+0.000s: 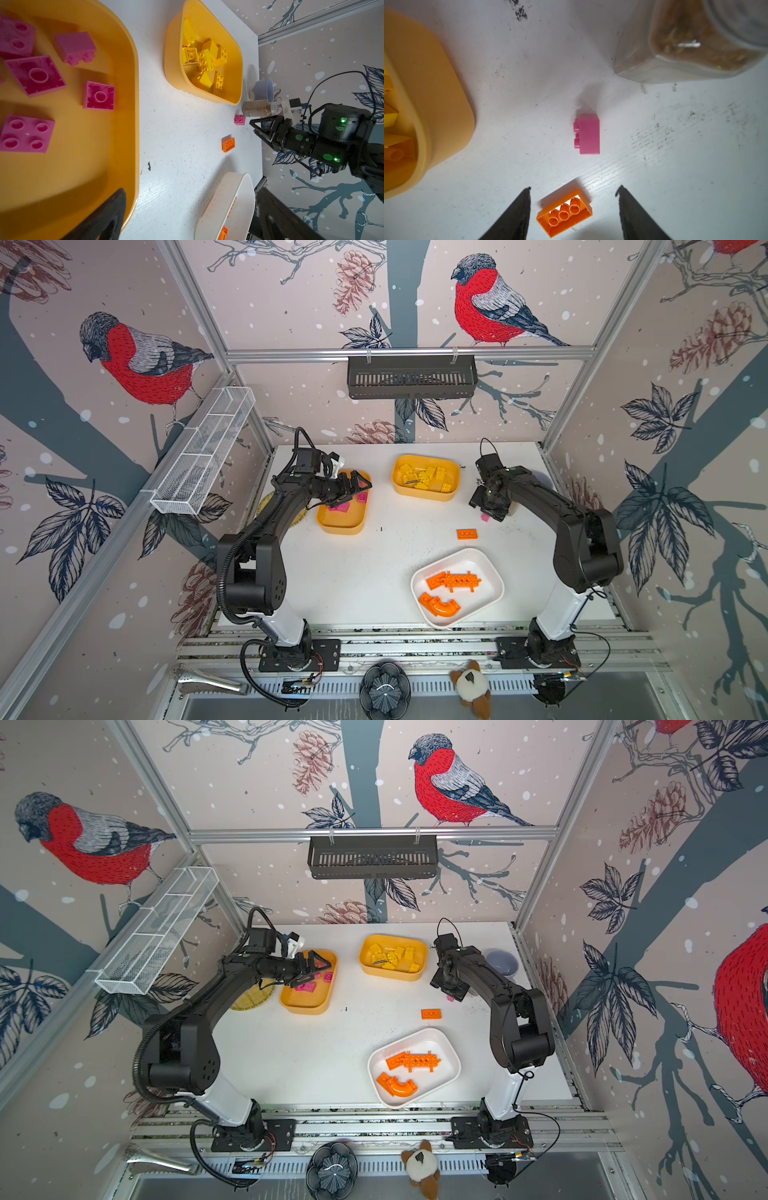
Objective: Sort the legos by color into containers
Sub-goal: 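Lower the right gripper onto the last pink brick and close on it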
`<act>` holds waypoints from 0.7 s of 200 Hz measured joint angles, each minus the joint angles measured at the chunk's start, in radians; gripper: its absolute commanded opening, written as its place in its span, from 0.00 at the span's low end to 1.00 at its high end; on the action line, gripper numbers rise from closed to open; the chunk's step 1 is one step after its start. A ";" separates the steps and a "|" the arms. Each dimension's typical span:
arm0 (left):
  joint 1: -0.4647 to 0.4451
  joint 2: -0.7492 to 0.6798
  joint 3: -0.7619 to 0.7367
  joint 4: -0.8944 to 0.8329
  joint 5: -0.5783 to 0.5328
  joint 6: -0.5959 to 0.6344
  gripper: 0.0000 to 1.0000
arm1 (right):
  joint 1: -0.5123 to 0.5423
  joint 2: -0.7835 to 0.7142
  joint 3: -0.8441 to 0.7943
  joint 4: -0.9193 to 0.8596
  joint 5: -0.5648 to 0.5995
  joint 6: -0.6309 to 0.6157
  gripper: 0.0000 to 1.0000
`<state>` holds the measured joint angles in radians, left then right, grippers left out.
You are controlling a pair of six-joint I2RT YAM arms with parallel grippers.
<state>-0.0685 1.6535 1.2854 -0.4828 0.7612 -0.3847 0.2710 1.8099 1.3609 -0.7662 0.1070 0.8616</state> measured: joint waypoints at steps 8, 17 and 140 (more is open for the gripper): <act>0.000 0.000 0.002 0.000 0.000 0.000 0.97 | -0.011 0.004 -0.012 0.009 0.000 0.001 0.62; 0.000 0.000 0.004 0.000 0.000 0.000 0.97 | -0.022 0.012 -0.022 0.022 0.000 0.002 0.60; 0.000 0.002 0.013 -0.001 -0.001 0.009 0.97 | -0.060 0.163 0.019 0.113 -0.025 -0.031 0.31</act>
<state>-0.0685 1.6550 1.2980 -0.4839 0.7601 -0.3759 0.2108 1.9728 1.3800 -0.6533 0.0822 0.8303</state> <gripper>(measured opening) 0.971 0.348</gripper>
